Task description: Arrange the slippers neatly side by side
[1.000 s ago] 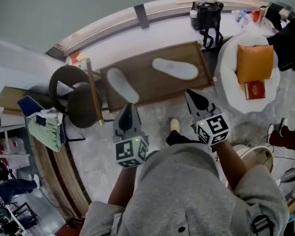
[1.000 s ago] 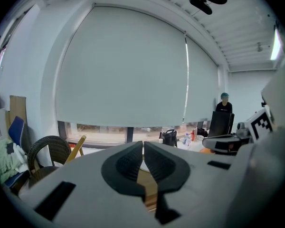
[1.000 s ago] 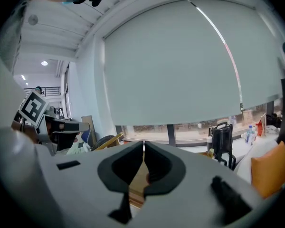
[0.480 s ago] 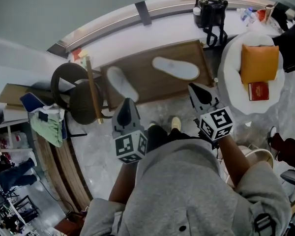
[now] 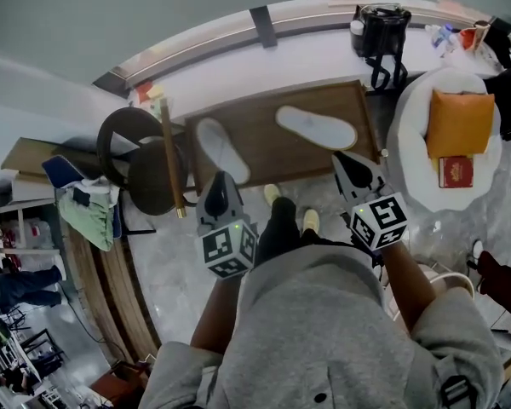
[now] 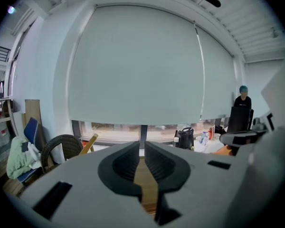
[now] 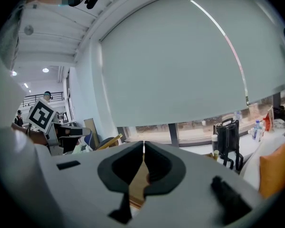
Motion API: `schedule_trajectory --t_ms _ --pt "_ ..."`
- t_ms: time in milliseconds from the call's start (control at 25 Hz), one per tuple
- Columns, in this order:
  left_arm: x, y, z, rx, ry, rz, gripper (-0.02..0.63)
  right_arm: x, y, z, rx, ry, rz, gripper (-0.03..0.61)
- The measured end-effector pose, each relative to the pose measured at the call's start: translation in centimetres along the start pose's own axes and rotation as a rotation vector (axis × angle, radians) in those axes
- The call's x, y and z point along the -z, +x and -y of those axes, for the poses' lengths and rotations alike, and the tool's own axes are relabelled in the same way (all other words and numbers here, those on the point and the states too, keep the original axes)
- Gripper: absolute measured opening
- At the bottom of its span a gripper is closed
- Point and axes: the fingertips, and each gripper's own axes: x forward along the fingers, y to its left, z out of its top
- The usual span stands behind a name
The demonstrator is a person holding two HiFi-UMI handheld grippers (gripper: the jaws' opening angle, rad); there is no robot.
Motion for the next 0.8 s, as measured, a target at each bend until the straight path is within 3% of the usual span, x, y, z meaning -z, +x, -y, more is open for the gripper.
schedule_trajectory --t_ms 200,360,800 --pt "1.4 3.3 -2.1 -0.022 -0.006 -0.071 0.031 0.4 2.1 0.2 -0.009 0.015 -0.029 0.026" --pt "3.1 6.4 -3.6 -0.007 -0.033 -0.145 0.133 0.6 3.9 0.2 0.001 0.017 -0.055 0.026" --pt "8.7 14.8 -8.4 -0.058 -0.115 -0.341 0.161 0.1 8.9 1.3 0.074 0.022 -0.129 0.026"
